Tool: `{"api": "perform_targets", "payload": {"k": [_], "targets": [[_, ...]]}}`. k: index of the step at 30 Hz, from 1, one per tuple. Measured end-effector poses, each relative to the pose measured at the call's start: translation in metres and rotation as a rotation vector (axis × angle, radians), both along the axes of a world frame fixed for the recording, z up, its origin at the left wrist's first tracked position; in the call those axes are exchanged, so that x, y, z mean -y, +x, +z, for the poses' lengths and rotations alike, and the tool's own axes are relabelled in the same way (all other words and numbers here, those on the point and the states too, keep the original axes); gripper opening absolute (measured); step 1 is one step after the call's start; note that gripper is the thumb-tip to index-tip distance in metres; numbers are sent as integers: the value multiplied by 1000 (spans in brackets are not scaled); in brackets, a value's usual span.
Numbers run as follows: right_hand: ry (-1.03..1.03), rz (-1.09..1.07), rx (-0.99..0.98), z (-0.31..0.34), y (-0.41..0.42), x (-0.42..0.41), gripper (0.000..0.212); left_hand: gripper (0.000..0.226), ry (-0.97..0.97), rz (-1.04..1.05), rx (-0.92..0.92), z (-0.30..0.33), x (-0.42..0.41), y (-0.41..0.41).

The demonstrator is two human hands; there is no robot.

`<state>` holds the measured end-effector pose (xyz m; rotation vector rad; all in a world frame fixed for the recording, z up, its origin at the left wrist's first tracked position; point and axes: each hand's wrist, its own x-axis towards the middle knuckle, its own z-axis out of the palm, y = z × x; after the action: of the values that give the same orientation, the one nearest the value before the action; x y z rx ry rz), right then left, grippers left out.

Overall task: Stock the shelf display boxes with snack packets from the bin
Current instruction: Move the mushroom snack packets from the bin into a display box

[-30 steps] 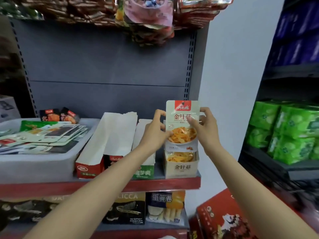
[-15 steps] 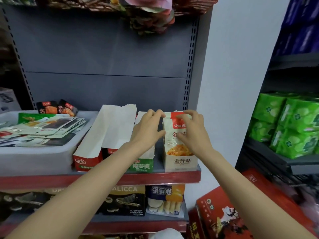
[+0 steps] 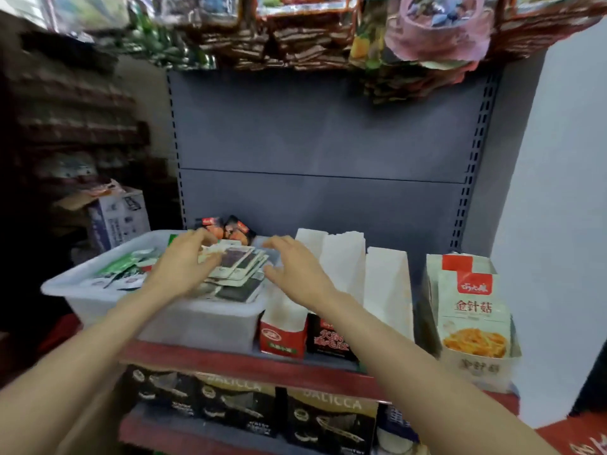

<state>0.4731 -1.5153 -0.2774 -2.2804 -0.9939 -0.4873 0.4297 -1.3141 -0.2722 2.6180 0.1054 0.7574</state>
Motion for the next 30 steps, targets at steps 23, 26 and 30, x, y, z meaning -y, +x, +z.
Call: {"api": "perform_targets", "payload": {"k": [23,26,30], "targets": [[54,37,-226,-16,38,-94,51,18,-244,-179,-140,-27,-92,17],[162,70,-261,-19,39,-93,54,16,-238,-180,-87,-28,-92,14],[116,105,-306,-17,38,-92,39,18,-220,-145,-45,-27,-90,11]]}}
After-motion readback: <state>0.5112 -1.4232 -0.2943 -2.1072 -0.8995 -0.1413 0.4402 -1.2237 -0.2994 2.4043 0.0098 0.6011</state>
